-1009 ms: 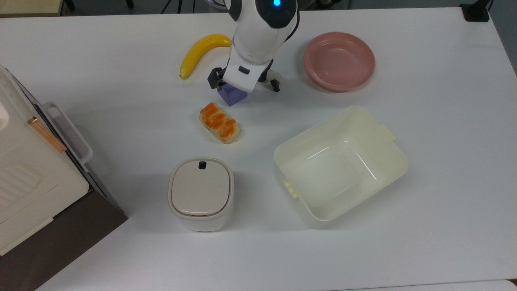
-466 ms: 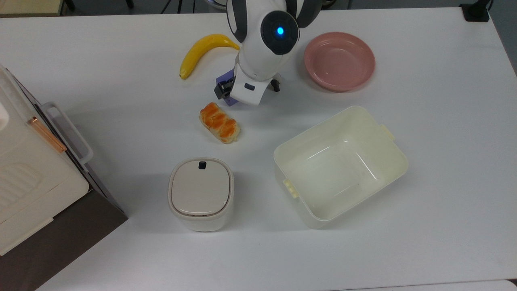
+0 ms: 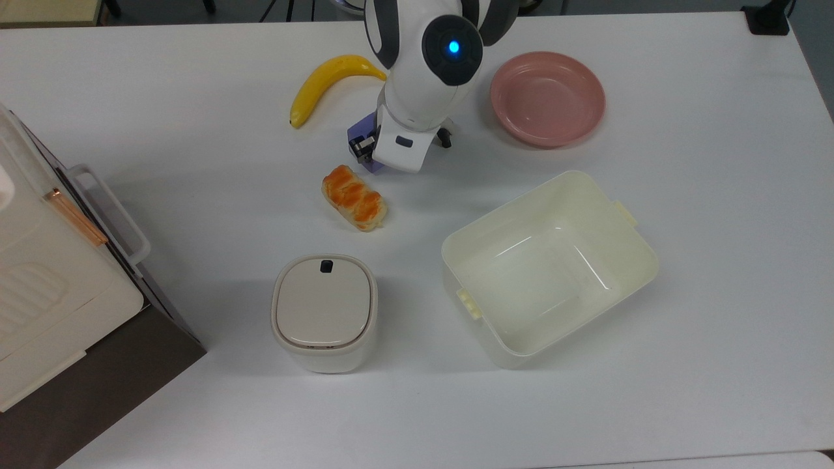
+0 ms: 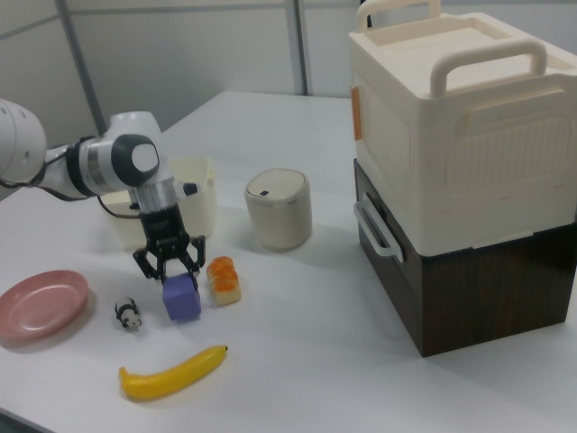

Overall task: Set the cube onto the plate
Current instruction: 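Lift the held cube and carry it over the pink plate, then lower the cube onto the pink plate and open the gripper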

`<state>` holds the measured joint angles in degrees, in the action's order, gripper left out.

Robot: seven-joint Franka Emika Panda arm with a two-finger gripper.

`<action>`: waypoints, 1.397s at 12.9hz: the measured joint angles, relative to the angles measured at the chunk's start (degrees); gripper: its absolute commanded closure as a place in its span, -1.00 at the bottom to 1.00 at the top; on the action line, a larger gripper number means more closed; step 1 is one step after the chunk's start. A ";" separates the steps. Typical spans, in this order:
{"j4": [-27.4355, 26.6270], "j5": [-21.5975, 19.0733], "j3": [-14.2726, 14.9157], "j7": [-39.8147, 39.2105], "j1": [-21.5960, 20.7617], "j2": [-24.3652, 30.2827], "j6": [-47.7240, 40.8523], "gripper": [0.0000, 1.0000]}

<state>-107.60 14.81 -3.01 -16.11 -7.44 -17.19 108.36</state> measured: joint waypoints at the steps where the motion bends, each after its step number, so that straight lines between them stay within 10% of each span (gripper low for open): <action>1: 0.86 -0.01 -0.05 0.06 -0.18 0.20 -0.04 0.65; 7: 4.13 -2.13 -1.79 9.33 -8.08 1.20 -0.14 0.60; 12: 4.12 -2.52 -10.60 17.89 -11.92 1.88 -3.93 0.43; 15: 3.20 -2.56 -16.50 20.07 -12.37 1.84 -4.82 -0.01; 16: 2.75 -2.58 -17.30 20.08 -12.58 1.78 -4.82 -0.91; 18: 1.92 -2.58 -17.79 20.09 -13.53 1.66 -4.82 -1.00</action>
<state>-105.68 12.23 -20.80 3.99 -20.97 -15.52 103.54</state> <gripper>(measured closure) 0.454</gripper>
